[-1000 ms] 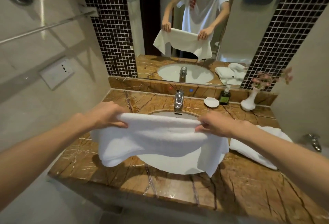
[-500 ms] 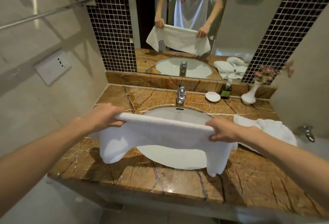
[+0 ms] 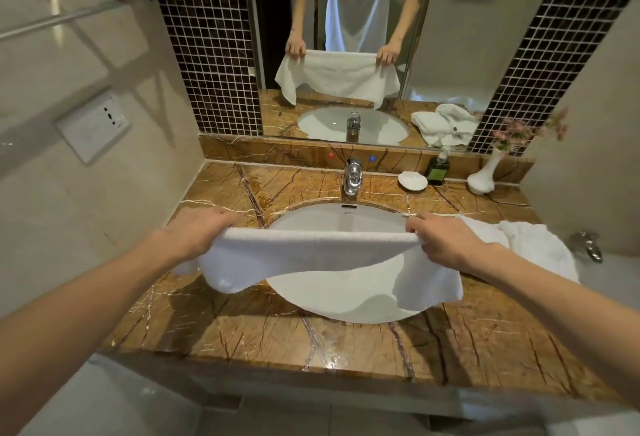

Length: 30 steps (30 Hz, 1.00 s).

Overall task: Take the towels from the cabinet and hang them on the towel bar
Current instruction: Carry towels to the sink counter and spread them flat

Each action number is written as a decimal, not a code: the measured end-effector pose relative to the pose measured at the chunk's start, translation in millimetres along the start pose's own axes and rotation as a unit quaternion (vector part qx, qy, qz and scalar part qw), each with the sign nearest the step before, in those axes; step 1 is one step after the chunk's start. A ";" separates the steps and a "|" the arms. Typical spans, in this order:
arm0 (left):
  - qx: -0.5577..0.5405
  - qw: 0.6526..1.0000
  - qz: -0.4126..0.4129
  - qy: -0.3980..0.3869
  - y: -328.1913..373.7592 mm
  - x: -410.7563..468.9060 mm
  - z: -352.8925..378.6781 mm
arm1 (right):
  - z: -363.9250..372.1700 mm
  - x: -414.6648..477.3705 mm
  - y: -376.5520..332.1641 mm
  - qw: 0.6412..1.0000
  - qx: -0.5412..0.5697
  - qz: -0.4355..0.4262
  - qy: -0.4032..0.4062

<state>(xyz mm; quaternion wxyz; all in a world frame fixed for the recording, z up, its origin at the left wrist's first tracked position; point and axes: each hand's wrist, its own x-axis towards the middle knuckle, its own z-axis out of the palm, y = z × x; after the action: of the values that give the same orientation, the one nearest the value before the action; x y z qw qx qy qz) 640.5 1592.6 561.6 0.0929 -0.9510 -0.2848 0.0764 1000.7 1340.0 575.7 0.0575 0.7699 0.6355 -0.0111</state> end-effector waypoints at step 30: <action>-0.029 0.991 0.044 -0.122 58.1 -70.1 152.1 | 155.3 -92.0 -12.9 0.981 -0.082 -0.165 0.066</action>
<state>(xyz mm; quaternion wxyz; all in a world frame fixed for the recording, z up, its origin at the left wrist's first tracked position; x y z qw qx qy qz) 583.1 1526.2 407.6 0.0261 -0.9486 -0.2538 0.1875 979.0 1236.5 428.8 0.0759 0.6463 0.7548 0.0821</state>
